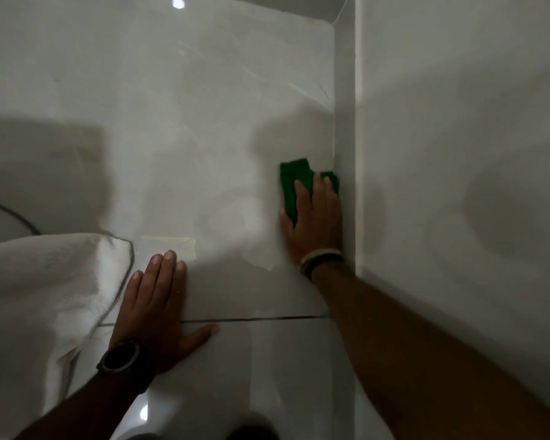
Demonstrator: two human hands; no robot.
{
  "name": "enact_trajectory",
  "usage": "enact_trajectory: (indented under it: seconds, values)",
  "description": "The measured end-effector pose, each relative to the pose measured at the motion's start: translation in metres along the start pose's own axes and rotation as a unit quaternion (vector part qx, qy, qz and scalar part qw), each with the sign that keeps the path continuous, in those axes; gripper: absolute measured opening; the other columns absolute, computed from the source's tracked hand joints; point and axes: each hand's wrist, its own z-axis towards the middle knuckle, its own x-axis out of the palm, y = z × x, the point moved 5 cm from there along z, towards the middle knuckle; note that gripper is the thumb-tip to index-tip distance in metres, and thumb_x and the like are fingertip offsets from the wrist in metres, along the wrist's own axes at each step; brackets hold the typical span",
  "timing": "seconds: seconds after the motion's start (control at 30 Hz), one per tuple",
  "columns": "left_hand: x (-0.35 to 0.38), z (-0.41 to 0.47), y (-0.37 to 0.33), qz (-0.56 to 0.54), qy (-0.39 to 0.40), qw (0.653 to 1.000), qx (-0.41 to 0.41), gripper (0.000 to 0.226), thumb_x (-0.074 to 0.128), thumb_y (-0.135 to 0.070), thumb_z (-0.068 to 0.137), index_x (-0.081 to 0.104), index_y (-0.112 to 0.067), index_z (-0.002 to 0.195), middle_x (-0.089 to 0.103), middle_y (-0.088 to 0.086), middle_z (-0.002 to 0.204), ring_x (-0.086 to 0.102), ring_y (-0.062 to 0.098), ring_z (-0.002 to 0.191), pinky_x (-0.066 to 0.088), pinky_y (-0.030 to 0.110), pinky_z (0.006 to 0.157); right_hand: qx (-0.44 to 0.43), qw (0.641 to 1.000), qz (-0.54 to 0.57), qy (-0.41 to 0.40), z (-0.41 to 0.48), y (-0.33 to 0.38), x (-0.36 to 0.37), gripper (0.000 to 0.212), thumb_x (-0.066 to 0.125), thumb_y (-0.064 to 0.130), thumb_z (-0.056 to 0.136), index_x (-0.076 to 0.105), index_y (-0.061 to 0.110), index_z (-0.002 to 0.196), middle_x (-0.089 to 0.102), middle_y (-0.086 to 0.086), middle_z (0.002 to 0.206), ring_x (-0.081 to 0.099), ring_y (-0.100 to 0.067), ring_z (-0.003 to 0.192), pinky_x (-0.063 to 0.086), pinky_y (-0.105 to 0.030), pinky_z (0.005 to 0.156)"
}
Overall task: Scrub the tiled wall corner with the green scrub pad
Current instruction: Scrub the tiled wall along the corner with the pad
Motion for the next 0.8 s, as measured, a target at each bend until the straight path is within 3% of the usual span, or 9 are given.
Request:
enact_trajectory:
  seconds: [0.23,0.37,0.57,0.8]
  values:
    - [0.002,0.001,0.001,-0.007,0.001,1.0,0.0,0.12,0.049,-0.086,0.077,0.025,-0.002,0.159,0.02,0.02,0.17,0.014,0.038,0.158,0.009,0.053,0.126,0.031,0.999,0.008,0.029,-0.198,0.003,0.027,0.065,0.046,0.045,0.092,0.03,0.016,0.149,0.019,-0.02,0.159,0.019,-0.042,0.145,0.024,-0.055,0.114]
    - [0.005,0.001,0.003,-0.009,-0.001,1.0,0.001,0.122,0.051,-0.087,0.075,0.024,-0.003,0.16,0.019,0.019,0.171,0.009,0.036,0.159,0.007,0.052,0.126,0.026,0.998,-0.006,0.054,-0.252,0.002,0.037,0.072,0.041,0.052,0.091,0.022,0.019,0.152,0.013,-0.016,0.16,0.019,-0.043,0.144,0.013,-0.049,0.119]
    - [0.004,-0.001,0.001,-0.01,-0.013,1.0,0.004,0.121,0.053,-0.085,0.076,0.024,-0.002,0.159,0.02,0.019,0.17,0.011,0.037,0.159,0.008,0.052,0.126,0.041,0.999,0.013,0.03,-0.206,0.003,0.03,0.065,0.041,0.051,0.094,0.032,0.016,0.148,0.022,-0.019,0.158,0.019,-0.04,0.146,0.025,-0.052,0.114]
    - [0.005,-0.002,-0.001,-0.009,-0.02,1.0,0.007,0.12,0.05,-0.084,0.077,0.025,-0.001,0.159,0.02,0.02,0.17,0.01,0.036,0.159,0.008,0.052,0.126,0.021,1.0,-0.004,0.0,-0.073,-0.001,0.015,0.07,0.052,0.05,0.093,0.028,0.016,0.149,0.027,-0.022,0.157,0.022,-0.04,0.144,0.019,-0.049,0.117]
